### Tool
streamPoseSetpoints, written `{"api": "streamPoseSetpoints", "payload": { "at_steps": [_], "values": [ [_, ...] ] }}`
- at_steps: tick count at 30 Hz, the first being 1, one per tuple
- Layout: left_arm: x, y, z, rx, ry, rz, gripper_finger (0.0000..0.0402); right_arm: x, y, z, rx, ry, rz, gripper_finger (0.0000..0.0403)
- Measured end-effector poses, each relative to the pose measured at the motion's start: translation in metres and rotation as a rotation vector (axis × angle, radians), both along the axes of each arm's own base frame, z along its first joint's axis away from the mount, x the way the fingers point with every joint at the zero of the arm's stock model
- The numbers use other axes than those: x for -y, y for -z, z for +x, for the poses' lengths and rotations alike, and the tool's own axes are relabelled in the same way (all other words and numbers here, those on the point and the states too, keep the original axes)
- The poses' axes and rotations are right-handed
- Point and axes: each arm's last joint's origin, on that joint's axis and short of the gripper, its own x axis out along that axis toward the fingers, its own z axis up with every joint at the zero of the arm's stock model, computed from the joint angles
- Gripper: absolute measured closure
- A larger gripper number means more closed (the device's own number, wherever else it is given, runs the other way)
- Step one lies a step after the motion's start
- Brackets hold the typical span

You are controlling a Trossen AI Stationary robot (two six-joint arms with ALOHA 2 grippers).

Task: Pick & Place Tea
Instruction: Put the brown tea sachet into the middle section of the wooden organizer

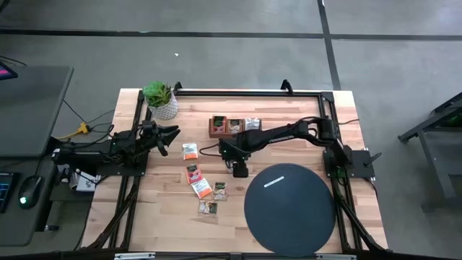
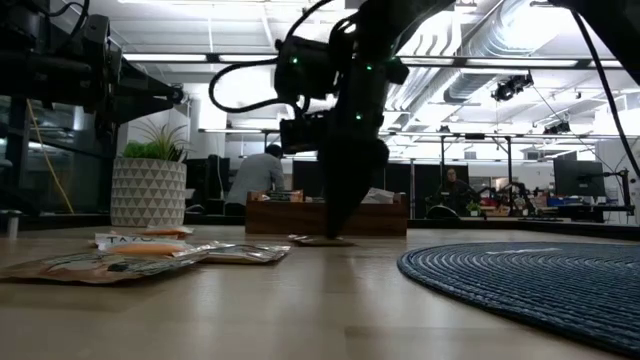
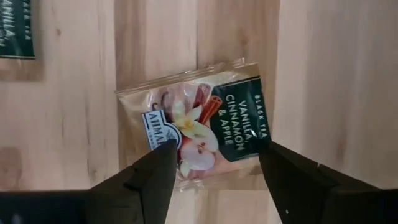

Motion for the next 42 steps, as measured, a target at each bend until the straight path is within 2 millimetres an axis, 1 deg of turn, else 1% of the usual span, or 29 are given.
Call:
{"api": "streamPoseSetpoints", "payload": {
  "at_steps": [10,13,17,30,34,37,42],
  "values": [
    [0.0,0.0,0.0,-0.001,0.0,0.0,0.0278,0.007,0.022,0.005,-0.026,-0.006,0.07,0.0178],
    [0.0,0.0,0.0,0.0,0.0,0.0,0.0278,0.008,0.027,0.005,-0.038,-0.007,0.095,0.0187],
    [0.0,0.0,0.0,0.0,0.0,0.0,0.0278,0.008,0.029,0.005,-0.041,-0.009,0.098,0.0219],
    [0.0,0.0,0.0,0.0,0.0,0.0,0.0278,0.01,0.03,0.004,-0.048,0.041,0.11,0.0359],
    [0.0,0.0,0.0,0.0,0.0,0.0,0.0278,0.009,0.025,0.006,-0.036,0.057,0.06,0.0395],
    [0.0,0.0,0.0,0.0,0.0,0.0,0.0278,0.007,0.016,0.009,0.0,0.074,-0.042,0.0395],
    [0.0,0.0,0.0,0.0,-0.001,0.0,0.0278,0.008,0.001,0.008,0.015,0.122,-0.24,0.0399]
  ]
}}
